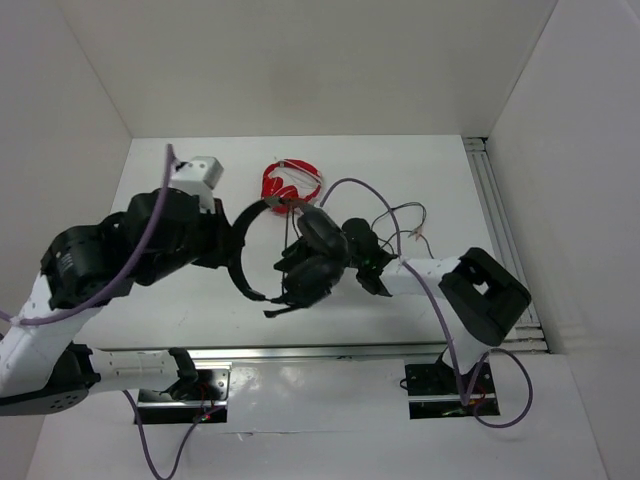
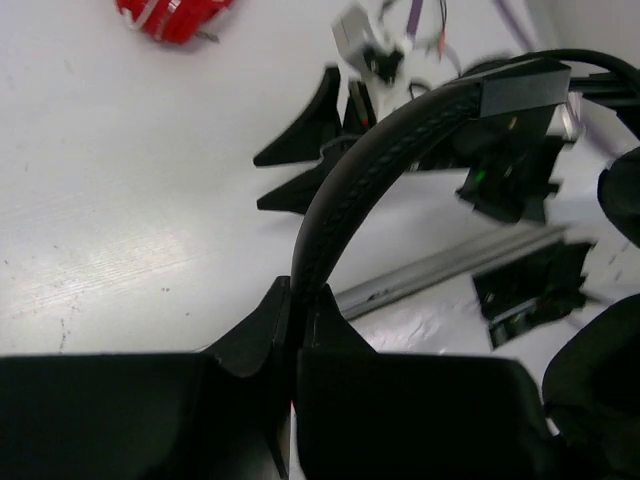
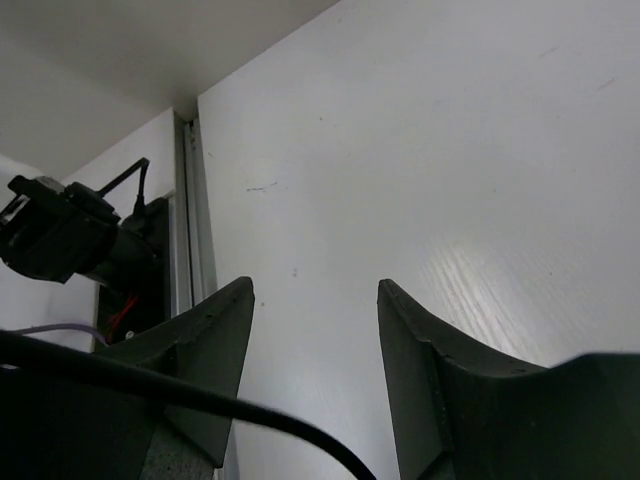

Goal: Wrap the headphones

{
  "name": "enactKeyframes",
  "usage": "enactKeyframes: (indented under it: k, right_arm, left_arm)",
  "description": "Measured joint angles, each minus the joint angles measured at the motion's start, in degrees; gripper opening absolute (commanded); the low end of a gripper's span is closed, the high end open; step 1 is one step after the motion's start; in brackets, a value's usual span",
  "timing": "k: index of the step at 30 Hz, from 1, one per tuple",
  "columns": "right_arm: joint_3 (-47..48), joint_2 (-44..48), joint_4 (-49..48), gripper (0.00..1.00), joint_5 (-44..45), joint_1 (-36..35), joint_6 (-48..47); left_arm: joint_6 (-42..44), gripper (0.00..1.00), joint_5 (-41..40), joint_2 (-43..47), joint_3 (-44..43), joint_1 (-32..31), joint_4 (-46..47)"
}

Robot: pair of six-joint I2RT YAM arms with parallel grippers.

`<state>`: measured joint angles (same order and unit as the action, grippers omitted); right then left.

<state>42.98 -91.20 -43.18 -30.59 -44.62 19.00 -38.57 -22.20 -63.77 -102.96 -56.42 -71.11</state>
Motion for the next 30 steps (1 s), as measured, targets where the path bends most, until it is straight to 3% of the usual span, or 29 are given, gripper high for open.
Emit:
enactKeyframes:
  k: [6, 11, 13, 16, 17, 21, 25, 30]
  right_arm:
    - [-6.38, -8.96, -9.60, 0.60, -0.22, 2.38, 4.74]
    - [-15.10, -11.45, -17.88, 0.57, -0.39, 1.92, 8.13]
    - [-20.24, -11.13, -21.92, 0.44, 0.46, 0.92, 9.20]
    - [-25.27, -8.52, -23.28, 0.01, 2.14, -0.48, 9.33]
    - [-26.69, -6.67, -23.04, 0.00, 3.23, -1.07, 9.27]
    - [-29.07, 9.62, -15.02, 0.00, 12.92, -6.34, 6.93]
    - [-26.08, 30.67, 1.22, 0.00, 25.99, -17.31, 4.00]
    - [-16.79, 41.59, 18.64, 0.00, 39.43, -27.43, 2.95]
  left_arm:
    - [-6.88, 0.00, -10.88, -1.73, -11.26, 4.61, -3.50]
    - [-4.39, 0.00, -10.71, -6.01, -16.09, 19.28, -1.51]
    - [-2.95, 0.00, -8.33, -9.53, -17.75, 26.49, 0.07]
    - [-0.55, 0.00, -1.79, -15.72, -18.45, 38.18, 2.67]
    - [-0.17, 0.00, -0.13, -18.29, -18.56, 41.42, 3.02]
    - [1.14, 0.00, 1.33, -25.09, -15.43, 47.74, 5.22]
    - [0.63, 0.00, -0.46, -25.90, -8.52, 49.03, 5.38]
    - [-0.20, 0.00, -4.39, -26.71, -4.13, 49.64, 5.57]
